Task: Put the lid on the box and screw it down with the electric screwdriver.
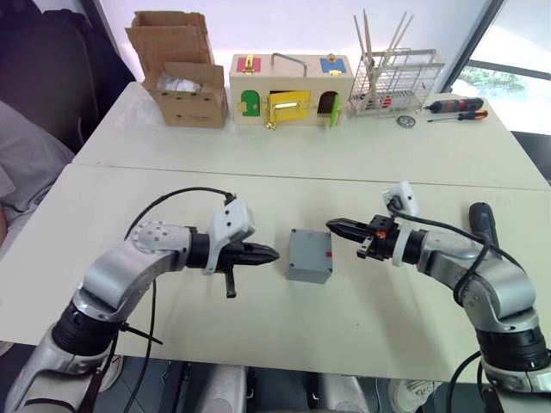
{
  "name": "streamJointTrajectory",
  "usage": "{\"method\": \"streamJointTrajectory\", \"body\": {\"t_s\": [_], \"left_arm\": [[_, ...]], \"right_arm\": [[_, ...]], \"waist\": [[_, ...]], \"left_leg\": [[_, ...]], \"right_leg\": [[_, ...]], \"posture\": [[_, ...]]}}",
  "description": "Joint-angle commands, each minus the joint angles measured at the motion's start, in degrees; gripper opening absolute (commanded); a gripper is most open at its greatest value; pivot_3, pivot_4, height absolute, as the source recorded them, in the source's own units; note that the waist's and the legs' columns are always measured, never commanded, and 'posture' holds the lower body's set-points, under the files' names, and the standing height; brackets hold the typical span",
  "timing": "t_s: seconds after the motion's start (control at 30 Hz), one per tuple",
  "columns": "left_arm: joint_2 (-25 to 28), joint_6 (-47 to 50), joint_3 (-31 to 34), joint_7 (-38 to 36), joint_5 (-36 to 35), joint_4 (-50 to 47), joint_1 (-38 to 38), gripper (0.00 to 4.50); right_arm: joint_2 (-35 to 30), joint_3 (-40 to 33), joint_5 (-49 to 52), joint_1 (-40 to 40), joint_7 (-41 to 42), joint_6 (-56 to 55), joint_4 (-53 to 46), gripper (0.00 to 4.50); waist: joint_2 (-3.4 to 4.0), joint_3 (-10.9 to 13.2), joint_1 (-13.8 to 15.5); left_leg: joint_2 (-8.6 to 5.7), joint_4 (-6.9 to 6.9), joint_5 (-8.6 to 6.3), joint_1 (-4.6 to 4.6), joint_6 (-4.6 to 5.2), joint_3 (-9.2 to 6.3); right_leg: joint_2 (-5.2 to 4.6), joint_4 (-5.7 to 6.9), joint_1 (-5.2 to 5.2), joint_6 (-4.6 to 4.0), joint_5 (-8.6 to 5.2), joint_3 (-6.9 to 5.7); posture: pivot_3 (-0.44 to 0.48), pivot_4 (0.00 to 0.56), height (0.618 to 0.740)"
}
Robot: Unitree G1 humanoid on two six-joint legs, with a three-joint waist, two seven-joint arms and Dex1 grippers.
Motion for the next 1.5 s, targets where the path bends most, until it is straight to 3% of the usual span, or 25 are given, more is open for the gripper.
{"method": "streamJointTrajectory", "body": {"t_s": [0.03, 0.57, 0.7, 0.8, 0.9, 1.0, 1.1, 1.17, 1.23, 1.5], "left_arm": [[-0.06, -1.15, 0.04, -0.03, 0.29, -0.87, -0.75, 0.00], [-0.25, -0.75, 0.34, -0.17, 0.53, -1.09, -0.84, 0.00], [-0.39, -0.36, 1.24, -0.28, -0.34, -1.07, -1.20, 0.00], [-0.95, -0.15, 1.47, -0.12, -0.74, -0.81, -1.92, 0.00], [-1.50, -0.68, 0.97, -0.15, -0.66, -0.45, -2.55, 0.00], [-2.56, -1.62, 0.22, -0.57, -0.33, 0.15, -3.72, 0.00], [-4.55, -2.15, -1.08, -1.32, -0.73, -0.63, -6.14, 0.00], [-5.47, -3.31, -2.40, -2.69, -1.04, -2.42, -7.20, 0.00], [-5.73, -4.77, -4.07, -3.73, -0.29, -3.81, -7.46, 0.00], [-8.81, -9.07, -10.59, -3.45, 3.17, -6.89, -8.03, 0.00]], "right_arm": [[0.17, 0.07, -0.39, -0.70, -0.23, -0.54, 0.39, 0.06], [-0.28, 1.68, -0.48, 0.26, 0.36, -0.86, -1.05, 0.06], [-1.92, 2.35, -0.86, 0.82, 1.80, -1.39, -2.52, 1.33], [-3.14, 1.80, -0.75, 0.71, 2.23, -0.89, -3.27, 3.02], [-4.65, 0.76, -0.91, 0.42, 2.23, -0.99, -4.06, 4.30], [-6.66, -5.35, 3.40, -0.80, 1.94, 2.07, -4.88, 4.46], [-15.71, -14.98, 8.24, -3.64, 3.76, 10.52, -1.74, 4.46], [-26.26, -18.08, 7.83, -4.87, 8.11, 14.73, 3.90, 4.46], [-31.94, -19.16, 8.82, -5.94, 10.96, 17.13, 7.68, 4.46], [-48.98, -7.63, 3.80, -8.75, 16.31, 26.50, 25.56, 4.46]], "waist": [[0.00, 0.00, -0.01], [0.00, 0.00, 0.01], [0.00, 0.00, 0.01], [0.00, 0.00, 0.04], [0.00, 0.00, 0.04], [0.00, 0.00, 0.10], [0.03, 0.02, 0.26], [0.04, 0.02, 0.30], [0.01, 0.02, 0.06], [0.13, 0.00, -0.17]], "left_leg": [[0.00, 0.00, 0.00, 0.00, 0.00, 0.00], [0.00, 0.00, 0.00, 0.00, 0.00, 0.00], [0.00, 0.00, 0.00, 0.00, 0.00, 0.00], [0.00, 0.00, 0.00, 0.00, 0.00, 0.00], [0.00, 0.01, 0.00, 0.00, 0.00, 0.00], [0.00, 0.01, 0.00, -0.01, 0.00, 0.00], [-0.05, 0.05, -0.01, -0.04, 0.01, 0.01], [-0.07, 0.06, -0.04, -0.03, 0.06, -0.01], [-0.08, 0.06, -0.07, -0.03, 0.11, -0.02], [0.05, -0.02, -0.07, 0.05, 0.11, 0.14]], "right_leg": [[0.00, 0.00, 0.00, 0.00, 0.00, 0.00], [0.00, 0.00, 0.00, 0.00, 0.00, 0.00], [0.00, 0.00, 0.00, 0.00, 0.00, 0.00], [0.00, 0.00, 0.00, 0.00, 0.00, 0.00], [0.00, 0.00, 0.00, 0.00, 0.00, 0.00], [0.00, 0.00, 0.00, 0.00, 0.00, 0.00], [-0.04, 0.00, 0.00, 0.00, 0.00, 0.00], [-0.07, -0.04, 0.05, 0.00, 0.00, 0.00], [-0.09, -0.10, 0.08, -0.02, -0.01, 0.00], [-0.07, -0.09, 0.01, -0.22, -0.12, 0.10]], "posture": [[0.000, 0.150, 0.731], [0.000, 0.150, 0.731], [0.000, 0.150, 0.731], [0.000, 0.150, 0.731], [0.000, 0.150, 0.731], [0.000, 0.150, 0.731], [0.000, 0.150, 0.731], [0.000, 0.150, 0.731], [0.000, 0.150, 0.731], [0.000, 0.150, 0.731]]}}
